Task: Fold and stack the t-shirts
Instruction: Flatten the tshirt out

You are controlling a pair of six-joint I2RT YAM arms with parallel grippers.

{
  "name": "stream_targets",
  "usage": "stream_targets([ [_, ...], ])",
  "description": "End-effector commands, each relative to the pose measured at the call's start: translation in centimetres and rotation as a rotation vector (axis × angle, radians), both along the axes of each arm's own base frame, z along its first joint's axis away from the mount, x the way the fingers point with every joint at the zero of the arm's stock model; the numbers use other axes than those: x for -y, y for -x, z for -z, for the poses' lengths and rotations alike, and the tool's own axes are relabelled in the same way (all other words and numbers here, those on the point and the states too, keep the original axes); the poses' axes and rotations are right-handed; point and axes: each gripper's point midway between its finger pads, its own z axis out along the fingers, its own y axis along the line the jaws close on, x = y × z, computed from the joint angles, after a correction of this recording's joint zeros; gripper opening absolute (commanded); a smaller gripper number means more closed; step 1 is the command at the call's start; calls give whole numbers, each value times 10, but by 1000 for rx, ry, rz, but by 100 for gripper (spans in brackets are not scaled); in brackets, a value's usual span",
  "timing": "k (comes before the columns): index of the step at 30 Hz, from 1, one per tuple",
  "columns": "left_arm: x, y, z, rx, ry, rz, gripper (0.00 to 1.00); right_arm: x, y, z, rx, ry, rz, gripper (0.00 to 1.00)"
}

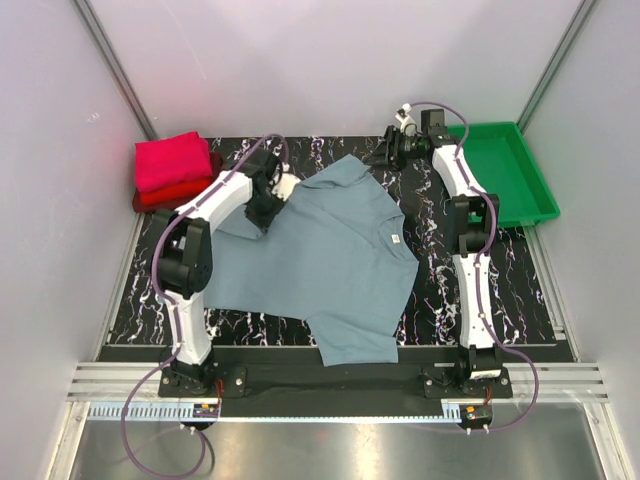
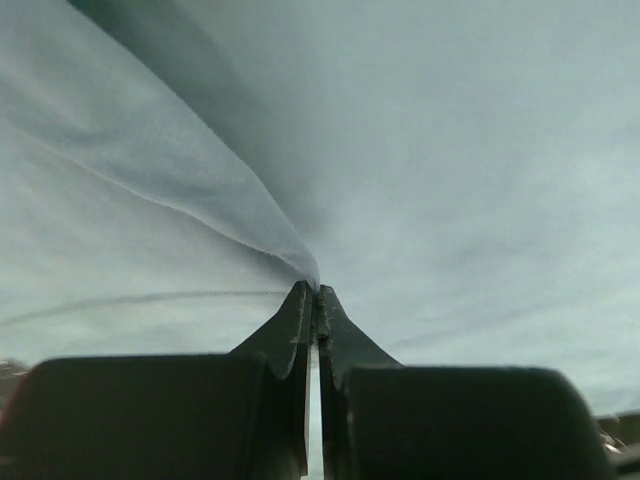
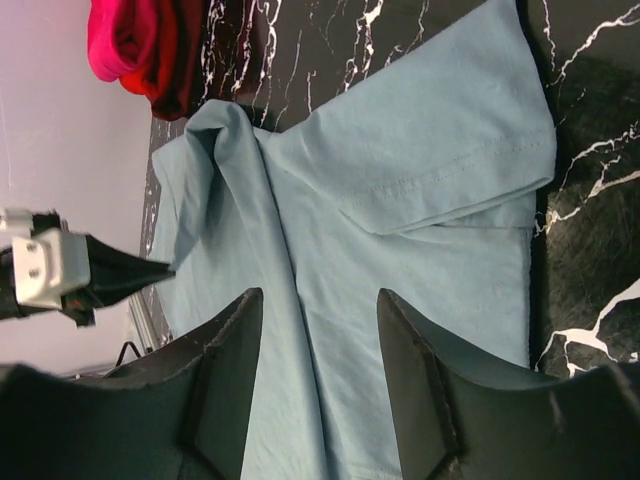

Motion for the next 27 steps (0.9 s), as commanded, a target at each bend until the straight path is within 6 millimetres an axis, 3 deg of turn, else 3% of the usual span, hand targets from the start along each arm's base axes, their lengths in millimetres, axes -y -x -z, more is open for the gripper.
stream_targets([
  [1, 31, 15, -8, 2, 98, 18, 0, -6, 9, 1, -22, 25, -5, 57],
  [6, 37, 17, 13, -48, 112, 4, 0, 3, 38, 41, -138, 105, -21, 58],
  [9, 40, 16, 20, -61, 117, -2, 0, 8, 45, 54, -170, 142, -17, 57],
  [18, 42, 32, 41, -150, 111, 3, 0, 31, 64, 78, -239, 296, 39, 59],
  [19, 43, 34, 41, -153, 116, 8, 0, 33, 66, 71, -234, 307, 44, 59],
  [27, 49, 67, 49, -222, 117, 7, 0, 64, 97, 76, -305, 396, 86, 59],
])
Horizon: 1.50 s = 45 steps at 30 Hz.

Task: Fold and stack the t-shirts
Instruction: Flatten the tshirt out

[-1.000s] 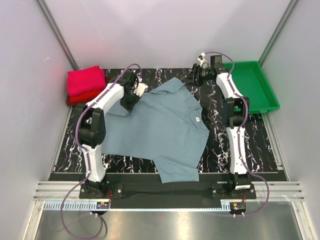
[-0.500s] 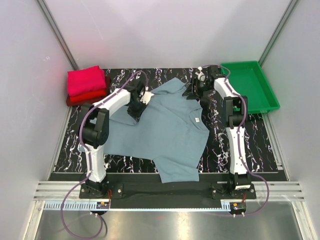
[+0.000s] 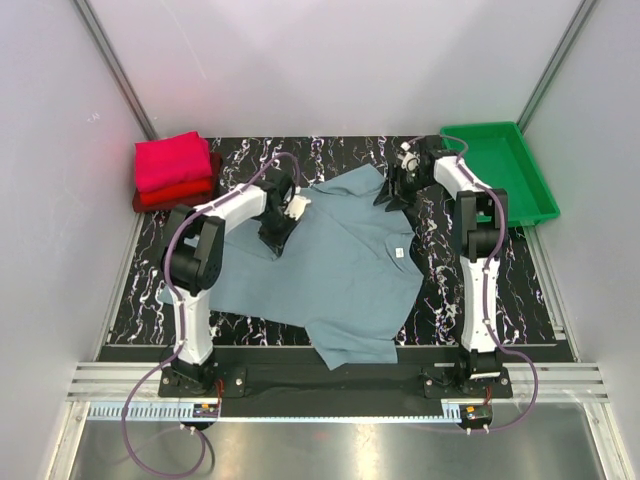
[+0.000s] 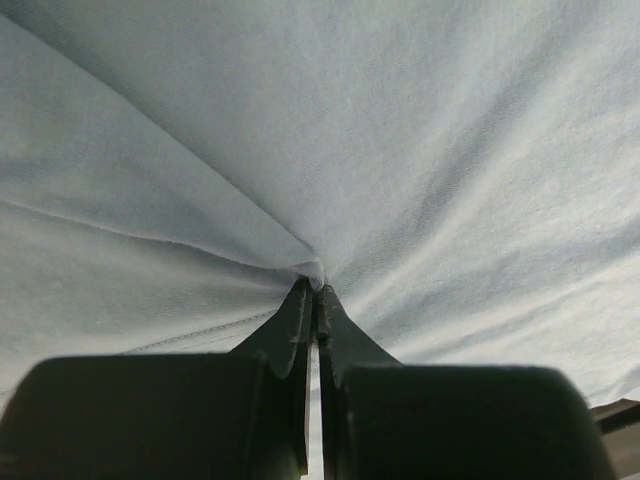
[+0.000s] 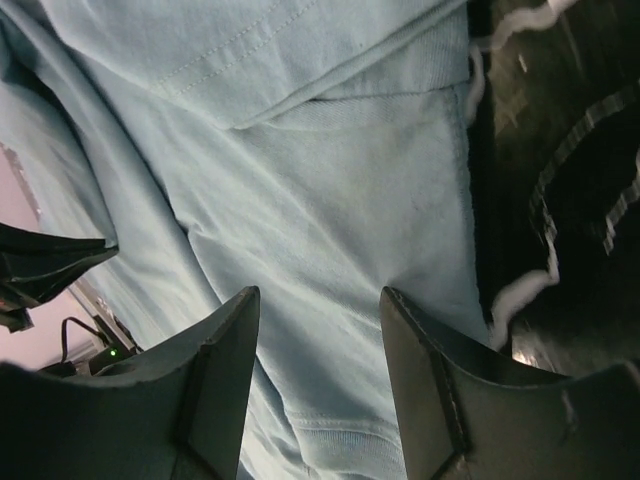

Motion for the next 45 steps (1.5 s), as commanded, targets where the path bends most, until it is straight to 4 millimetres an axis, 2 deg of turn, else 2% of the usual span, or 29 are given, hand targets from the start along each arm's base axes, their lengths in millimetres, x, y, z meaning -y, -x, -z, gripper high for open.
stream_targets([
  [1, 13, 23, -6, -43, 54, -3, 0, 30, 13, -10, -2, 117, 31, 59],
  [3, 15, 34, -4, -65, 62, -3, 0, 34, 23, -8, -22, 129, 31, 59],
  [6, 21, 45, -6, -59, 70, 13, 0, 39, 31, -15, -21, 138, 40, 59],
  [7, 25, 46, -10, -46, 75, 20, 0, 43, 27, -23, 5, 137, 52, 59],
  [11, 27, 41, -18, -15, 77, 30, 0, 50, -3, -45, 109, 132, 88, 58],
  [12, 27, 38, -21, -6, 75, 34, 0, 49, -16, -59, 157, 125, 91, 58],
  [14, 27, 37, -20, -8, 75, 34, 0, 52, -29, -62, 184, 123, 108, 57],
  [15, 27, 39, -19, -15, 76, 33, 0, 51, -41, -74, 229, 119, 112, 57],
  [16, 28, 39, -18, -21, 80, 26, 0, 53, -47, -69, 227, 122, 117, 57],
  [17, 29, 41, -17, -26, 81, 25, 0, 53, -55, -75, 257, 123, 121, 57],
  [18, 30, 40, -17, -25, 84, 25, 0, 54, -59, -66, 246, 126, 123, 57],
  [20, 29, 40, -16, -23, 77, 30, 0, 54, -66, -64, 256, 124, 124, 57],
  [26, 27, 39, -18, -19, 65, 33, 0, 53, -75, -38, 232, 125, 127, 56],
  [37, 23, 39, -16, -16, 41, 33, 0, 54, -88, -24, 238, 120, 138, 53],
  [39, 23, 39, -16, -12, 39, 34, 0, 54, -90, -23, 242, 116, 141, 50],
  [40, 24, 39, -16, -14, 38, 36, 0, 54, -90, -22, 237, 114, 142, 43],
  [42, 24, 39, -16, -12, 35, 38, 0, 53, -89, -21, 232, 112, 144, 37],
  [45, 23, 38, -16, -11, 33, 38, 0, 53, -89, -21, 233, 113, 142, 35],
])
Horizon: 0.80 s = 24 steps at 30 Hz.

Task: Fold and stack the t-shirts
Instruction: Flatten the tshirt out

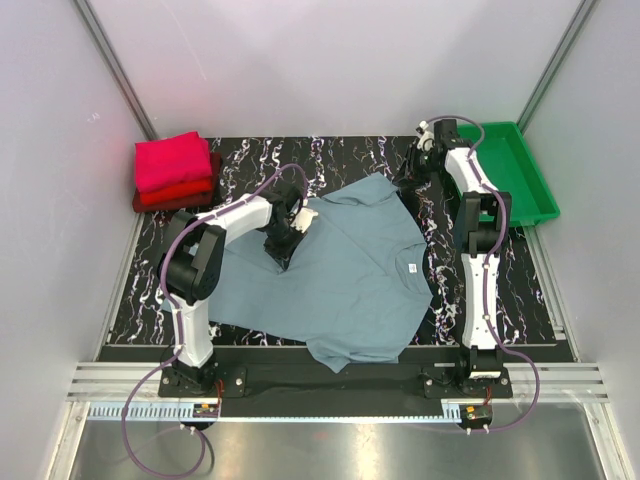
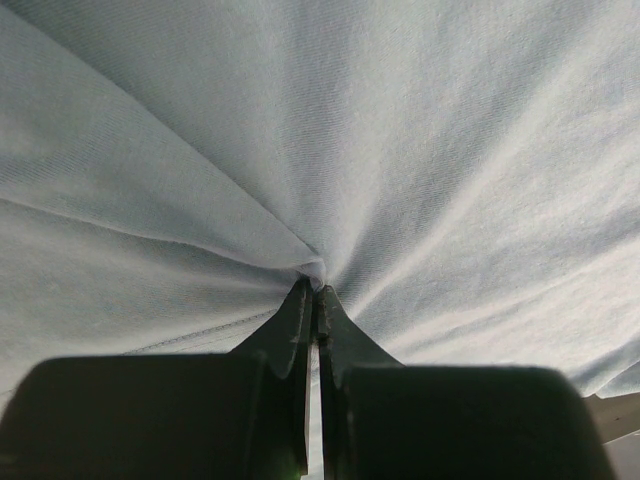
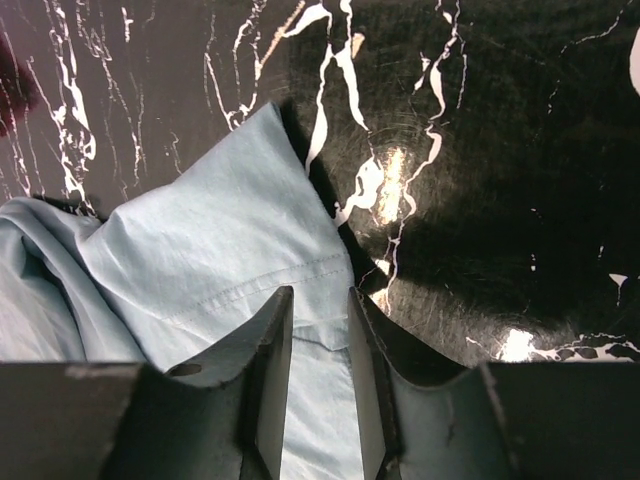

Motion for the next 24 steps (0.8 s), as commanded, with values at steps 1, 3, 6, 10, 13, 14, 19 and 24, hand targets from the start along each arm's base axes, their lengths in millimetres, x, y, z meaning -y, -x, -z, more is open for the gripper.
stream_targets([
  [1, 4, -5, -15, 39, 10, 7, 0, 3, -11, -11, 46, 7, 13, 35],
  [3, 5, -6, -15, 39, 10, 7, 0, 4, -11, -11, 44, 8, 14, 37],
  [6, 6, -7, -16, 40, 12, 9, 0, 6, -12, -10, 50, 21, 19, 40],
  [10, 6, -6, -16, 40, 12, 7, 0, 8, -12, -10, 49, 29, 23, 41],
  [13, 6, -5, -15, 38, 10, 7, 0, 10, -11, -8, 46, 27, 23, 41],
  [14, 6, -6, -15, 41, 12, 7, 0, 9, -9, -6, 37, 24, 21, 40],
  [19, 7, -7, -15, 41, 10, 10, 0, 7, -9, 1, 25, 12, 20, 33],
  [24, 6, -6, -15, 41, 6, 13, 0, 6, -9, 4, 17, 5, 25, 31],
])
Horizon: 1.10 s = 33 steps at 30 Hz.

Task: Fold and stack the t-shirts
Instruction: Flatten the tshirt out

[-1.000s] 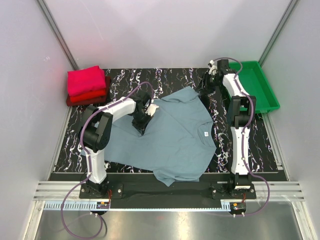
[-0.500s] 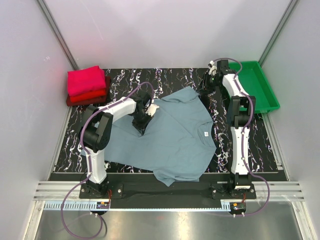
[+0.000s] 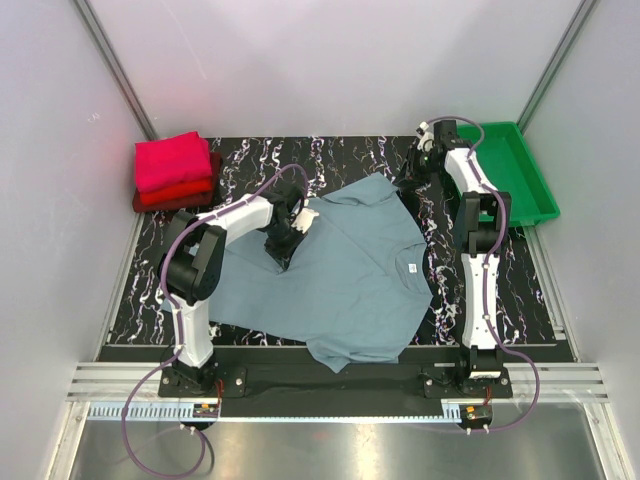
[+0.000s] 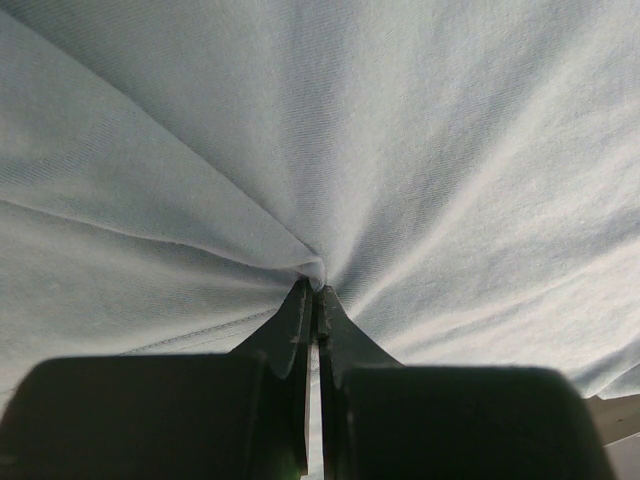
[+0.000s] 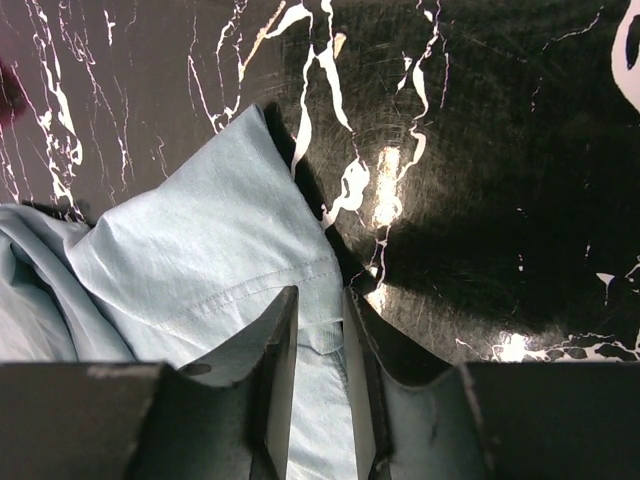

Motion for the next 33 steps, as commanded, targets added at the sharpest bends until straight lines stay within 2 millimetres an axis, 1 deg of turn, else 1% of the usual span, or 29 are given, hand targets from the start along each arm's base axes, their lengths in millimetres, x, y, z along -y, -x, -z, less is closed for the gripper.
stream_targets([
  [1, 6, -7, -15, 39, 13, 9, 0, 1, -8, 0, 23, -6, 7, 32],
  [2, 6, -6, -15, 38, 12, 10, 0, 3, -7, 2, 18, 1, 10, 36],
  [5, 5, -6, -15, 40, 12, 8, 0, 4, -6, 3, 15, 9, 9, 40],
  [6, 5, -6, -14, 39, 11, 8, 0, 4, -6, 2, 15, 8, 8, 40],
  [8, 6, -7, -15, 39, 10, 10, 0, 3, -3, 7, 3, 4, 6, 39],
  [11, 7, -8, -16, 44, 10, 12, 0, 1, -2, 9, -3, -8, -1, 33],
  [12, 7, -8, -15, 42, 9, 12, 0, 1, -2, 9, -3, -10, 0, 23],
  [16, 7, -7, -15, 42, 8, 14, 0, 1, -5, 5, 8, -10, 2, 1],
  [20, 6, -8, -16, 49, 4, 17, 0, 3, -6, -8, 33, -5, 2, 0],
  [22, 4, -13, -21, 72, -5, 20, 0, 5, -8, -28, 63, -17, 3, 0],
  [23, 1, -19, -27, 106, -19, 20, 0, 4, -9, -37, 78, -19, 5, 0],
  [24, -4, -26, -33, 131, -26, 13, 0, 4, -10, -57, 113, -23, 6, 0],
  [25, -6, -36, -43, 171, -23, 6, 0, 15, -13, -71, 138, -28, 26, 0],
  [26, -10, -44, -52, 209, -25, -4, 0, 21, -14, -83, 162, -25, 34, 0],
  [27, -23, -57, -65, 261, -49, -20, 0, 23, -14, -111, 216, -18, 31, 0],
  [28, -26, -71, -83, 317, -48, -27, 0, 28, -15, -125, 248, -9, 34, 0],
  [29, -40, -82, -100, 373, -72, -50, 0, 31, -13, -154, 306, -4, 37, 0],
  [30, -47, -90, -113, 418, -81, -37, 0, 32, -12, -170, 336, -3, 38, 0],
  [31, -52, -103, -133, 482, -89, -43, 0, 34, -11, -188, 373, 1, 42, 0],
  [32, -64, -110, -150, 533, -109, -60, 0, 37, -6, -219, 432, 3, 44, 0],
  [33, -68, -119, -167, 586, -116, -50, 0, 37, -3, -236, 465, 3, 44, 0],
])
